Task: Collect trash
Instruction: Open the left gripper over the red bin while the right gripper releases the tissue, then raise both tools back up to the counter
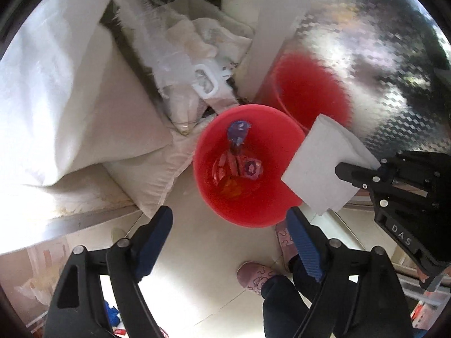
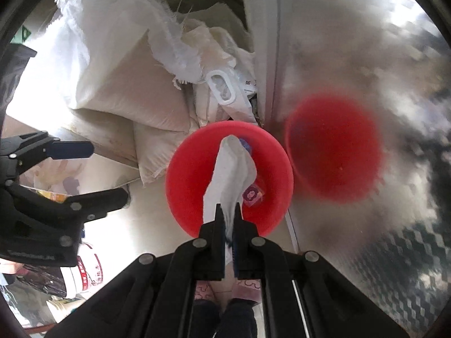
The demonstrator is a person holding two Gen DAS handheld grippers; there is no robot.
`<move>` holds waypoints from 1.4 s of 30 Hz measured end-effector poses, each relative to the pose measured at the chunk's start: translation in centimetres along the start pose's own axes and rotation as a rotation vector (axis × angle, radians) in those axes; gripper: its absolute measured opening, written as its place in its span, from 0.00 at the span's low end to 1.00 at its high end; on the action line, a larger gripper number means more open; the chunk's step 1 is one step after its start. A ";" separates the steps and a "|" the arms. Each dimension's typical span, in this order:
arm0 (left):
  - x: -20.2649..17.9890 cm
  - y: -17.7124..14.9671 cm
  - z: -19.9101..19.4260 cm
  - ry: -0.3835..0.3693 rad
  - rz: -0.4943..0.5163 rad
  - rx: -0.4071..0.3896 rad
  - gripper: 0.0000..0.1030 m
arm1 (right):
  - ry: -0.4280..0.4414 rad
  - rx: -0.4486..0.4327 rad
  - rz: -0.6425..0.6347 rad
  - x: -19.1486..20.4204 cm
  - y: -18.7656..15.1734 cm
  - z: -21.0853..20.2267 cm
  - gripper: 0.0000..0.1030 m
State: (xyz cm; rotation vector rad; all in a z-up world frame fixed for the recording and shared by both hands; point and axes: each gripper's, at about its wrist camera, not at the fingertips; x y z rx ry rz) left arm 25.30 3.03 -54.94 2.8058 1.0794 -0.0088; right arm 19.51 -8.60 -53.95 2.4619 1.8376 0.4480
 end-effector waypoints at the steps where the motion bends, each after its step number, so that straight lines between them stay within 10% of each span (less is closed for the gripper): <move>1: 0.2 -0.1 0.2 0.010 -0.013 -0.004 0.79 | 0.000 0.003 -0.008 0.2 0.1 0.4 0.03; 18: 2.6 -2.0 0.8 -0.015 -0.105 -0.037 0.79 | 0.006 0.029 -0.103 2.6 0.3 1.4 0.04; 20: 2.4 -2.0 0.8 0.004 -0.105 -0.037 0.79 | -0.001 0.037 -0.108 2.7 0.3 1.6 0.09; 24: 2.3 -2.2 0.5 0.001 -0.106 -0.041 0.79 | -0.019 0.007 -0.107 3.0 0.3 1.2 0.59; 42: 0.4 -3.4 -10.0 0.063 -0.138 -0.090 0.89 | -0.084 -0.064 -0.103 4.8 0.1 -8.9 0.71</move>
Point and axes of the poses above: each gripper's, at about its wrist camera, not at the fingertips, and z roughly the way its jaws point, x to its left, y to its top, and after that the axes turned 12 degrees about z, right-handed
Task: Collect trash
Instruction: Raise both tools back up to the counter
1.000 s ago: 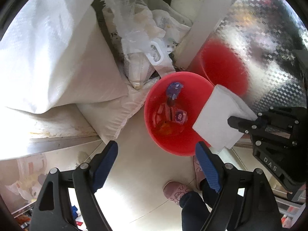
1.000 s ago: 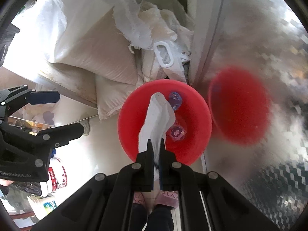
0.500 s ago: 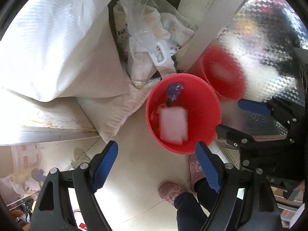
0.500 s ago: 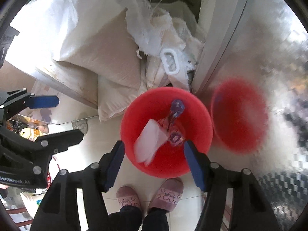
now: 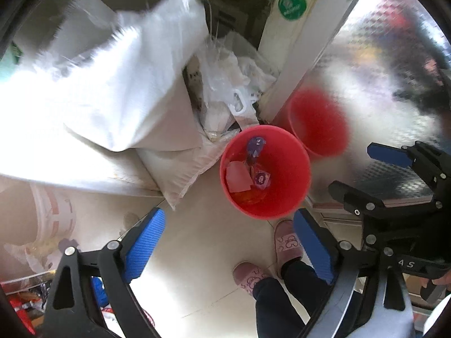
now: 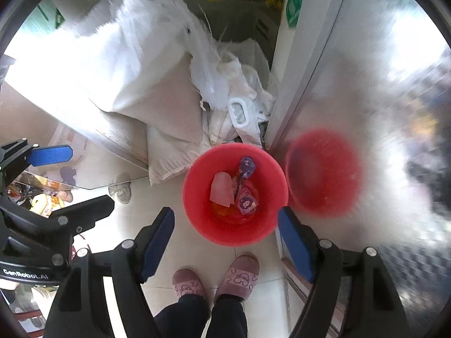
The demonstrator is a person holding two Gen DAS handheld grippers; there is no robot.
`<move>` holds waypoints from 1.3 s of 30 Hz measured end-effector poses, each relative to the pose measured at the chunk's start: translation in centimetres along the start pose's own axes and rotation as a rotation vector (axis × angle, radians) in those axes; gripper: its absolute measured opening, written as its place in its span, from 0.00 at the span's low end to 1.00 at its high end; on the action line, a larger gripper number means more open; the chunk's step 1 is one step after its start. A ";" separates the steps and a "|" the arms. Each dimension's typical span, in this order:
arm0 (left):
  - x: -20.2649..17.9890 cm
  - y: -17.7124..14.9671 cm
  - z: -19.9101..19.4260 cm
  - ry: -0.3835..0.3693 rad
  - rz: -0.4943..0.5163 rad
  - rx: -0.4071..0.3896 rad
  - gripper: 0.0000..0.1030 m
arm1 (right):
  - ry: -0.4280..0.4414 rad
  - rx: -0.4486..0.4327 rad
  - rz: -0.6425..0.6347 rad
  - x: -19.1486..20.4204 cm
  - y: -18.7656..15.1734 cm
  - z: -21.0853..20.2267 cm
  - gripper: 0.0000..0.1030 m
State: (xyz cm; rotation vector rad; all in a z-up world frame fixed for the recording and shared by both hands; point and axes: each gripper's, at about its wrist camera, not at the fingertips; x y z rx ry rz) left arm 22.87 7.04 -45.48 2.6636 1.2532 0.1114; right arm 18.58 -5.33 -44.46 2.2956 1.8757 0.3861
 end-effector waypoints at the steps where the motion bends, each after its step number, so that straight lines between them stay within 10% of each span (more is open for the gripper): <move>1: -0.1 -0.1 -1.0 -0.001 0.000 0.008 0.89 | 0.000 -0.006 -0.004 0.2 0.1 -1.0 0.72; 20: -2.2 -0.8 -26.1 0.124 -0.066 -0.173 0.89 | -0.033 -0.198 -0.048 4.0 1.2 -24.7 0.84; 39: -5.2 7.3 -37.2 0.105 0.070 -0.355 0.89 | -0.144 -0.391 0.049 0.9 4.7 -36.5 0.85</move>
Point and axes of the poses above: each gripper's, at about its wrist camera, not at the fingertips, and z roughly the way its jaws point, x to its left, y to its top, and after that the axes turned 12 degrees about z, right-handed
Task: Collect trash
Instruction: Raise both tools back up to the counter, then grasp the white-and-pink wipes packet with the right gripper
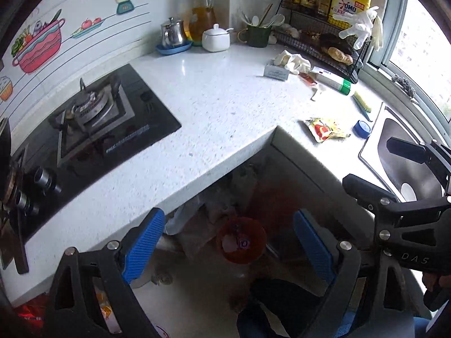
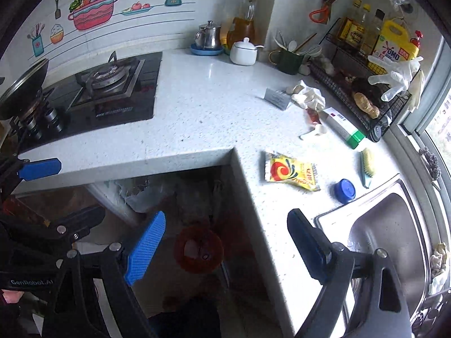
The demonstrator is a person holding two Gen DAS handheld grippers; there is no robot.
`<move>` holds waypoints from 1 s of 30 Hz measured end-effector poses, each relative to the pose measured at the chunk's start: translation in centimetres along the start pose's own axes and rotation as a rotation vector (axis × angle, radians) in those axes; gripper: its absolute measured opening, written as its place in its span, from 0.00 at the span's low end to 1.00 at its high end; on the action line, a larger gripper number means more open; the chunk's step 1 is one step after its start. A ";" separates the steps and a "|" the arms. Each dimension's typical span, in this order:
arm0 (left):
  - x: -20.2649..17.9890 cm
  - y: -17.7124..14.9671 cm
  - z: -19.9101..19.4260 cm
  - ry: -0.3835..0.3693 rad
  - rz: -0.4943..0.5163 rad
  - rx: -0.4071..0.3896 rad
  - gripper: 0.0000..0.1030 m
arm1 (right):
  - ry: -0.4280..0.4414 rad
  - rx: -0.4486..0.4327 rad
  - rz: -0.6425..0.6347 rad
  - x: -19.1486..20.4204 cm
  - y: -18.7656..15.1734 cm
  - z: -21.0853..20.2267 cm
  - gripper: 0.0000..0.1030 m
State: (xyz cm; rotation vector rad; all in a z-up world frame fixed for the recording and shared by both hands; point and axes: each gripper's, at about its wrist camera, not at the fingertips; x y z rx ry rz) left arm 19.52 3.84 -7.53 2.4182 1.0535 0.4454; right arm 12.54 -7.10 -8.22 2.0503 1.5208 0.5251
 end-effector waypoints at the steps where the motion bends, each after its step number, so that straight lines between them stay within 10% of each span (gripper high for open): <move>1: -0.4 1.1 0.0 -0.004 0.017 -0.004 0.89 | -0.010 -0.004 0.011 -0.4 0.5 0.1 0.85; 18: -1.8 17.9 7.8 -0.047 0.164 -0.029 0.89 | -0.072 -0.032 0.182 -8.2 12.1 5.3 0.85; 30: 2.5 22.3 14.0 -0.005 0.086 0.049 0.89 | 0.003 0.041 0.075 -7.8 18.0 12.3 0.85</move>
Point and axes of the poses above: each gripper's, at about its wrist camera, not at the fingertips, and z roughly the way its jaws point, x to its left, y to its top, and after that the axes turned 12 degrees about z, right-handed
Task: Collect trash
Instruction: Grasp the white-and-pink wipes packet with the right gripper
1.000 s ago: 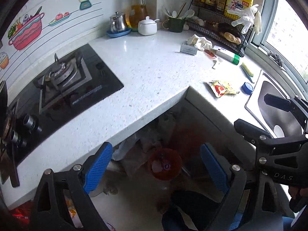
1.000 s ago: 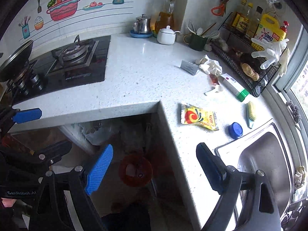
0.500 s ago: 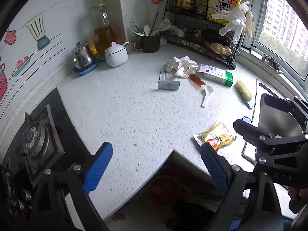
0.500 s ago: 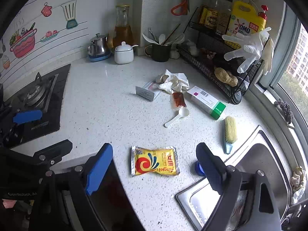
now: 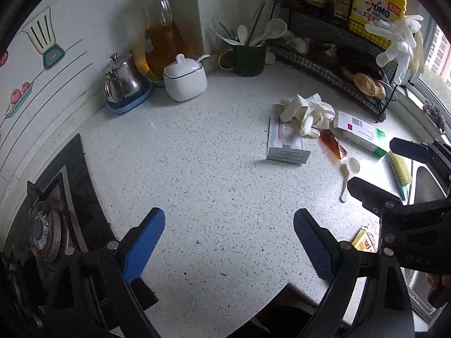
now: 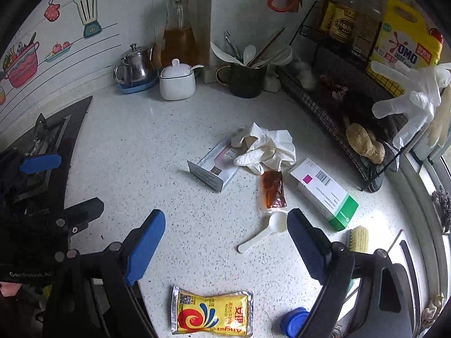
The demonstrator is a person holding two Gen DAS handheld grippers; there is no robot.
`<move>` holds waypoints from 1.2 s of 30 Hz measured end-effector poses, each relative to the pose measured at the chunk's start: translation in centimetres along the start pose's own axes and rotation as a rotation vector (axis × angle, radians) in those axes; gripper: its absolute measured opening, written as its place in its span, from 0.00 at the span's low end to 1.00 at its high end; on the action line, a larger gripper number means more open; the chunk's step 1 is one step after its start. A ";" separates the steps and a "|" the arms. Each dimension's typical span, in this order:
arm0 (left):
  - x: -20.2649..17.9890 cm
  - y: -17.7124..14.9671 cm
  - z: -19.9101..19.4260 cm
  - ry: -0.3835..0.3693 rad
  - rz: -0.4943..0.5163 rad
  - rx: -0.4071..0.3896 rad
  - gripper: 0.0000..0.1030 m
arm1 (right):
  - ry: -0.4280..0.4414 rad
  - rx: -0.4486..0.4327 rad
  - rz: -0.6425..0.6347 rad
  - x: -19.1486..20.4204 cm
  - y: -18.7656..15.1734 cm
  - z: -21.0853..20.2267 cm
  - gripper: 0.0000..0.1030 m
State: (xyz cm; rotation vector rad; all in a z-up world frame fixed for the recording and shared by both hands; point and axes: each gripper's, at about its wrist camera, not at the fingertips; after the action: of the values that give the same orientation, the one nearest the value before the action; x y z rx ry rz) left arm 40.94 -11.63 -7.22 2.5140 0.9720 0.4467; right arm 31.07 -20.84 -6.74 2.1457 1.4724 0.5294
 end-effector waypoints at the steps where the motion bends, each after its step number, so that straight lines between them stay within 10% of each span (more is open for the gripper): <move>1: 0.6 0.2 0.6 -0.005 -0.014 0.008 0.89 | 0.008 0.016 -0.010 0.2 0.4 0.8 0.85; 20: 4.9 1.2 11.9 -0.119 -0.084 0.139 0.89 | 0.038 0.218 -0.244 2.6 3.5 12.1 0.84; 28: 4.7 1.5 11.4 -0.111 -0.062 0.129 0.89 | 0.130 0.296 -0.249 2.8 2.8 12.5 0.12; 36: 4.5 -0.5 8.1 -0.107 -0.077 0.098 0.89 | 0.244 0.298 -0.192 3.1 0.1 9.5 0.01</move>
State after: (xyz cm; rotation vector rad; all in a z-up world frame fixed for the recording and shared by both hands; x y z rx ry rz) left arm 47.38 -10.27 -13.82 2.5469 1.0689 0.2446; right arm 37.56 -19.59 -14.19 2.1841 1.9777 0.5446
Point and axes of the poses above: each gripper's, at about its wrist camera, not at the fingertips, and z roughly the way its jaws point, x to its left, y to its top, and after that the axes turned 12 degrees about z, right-handed
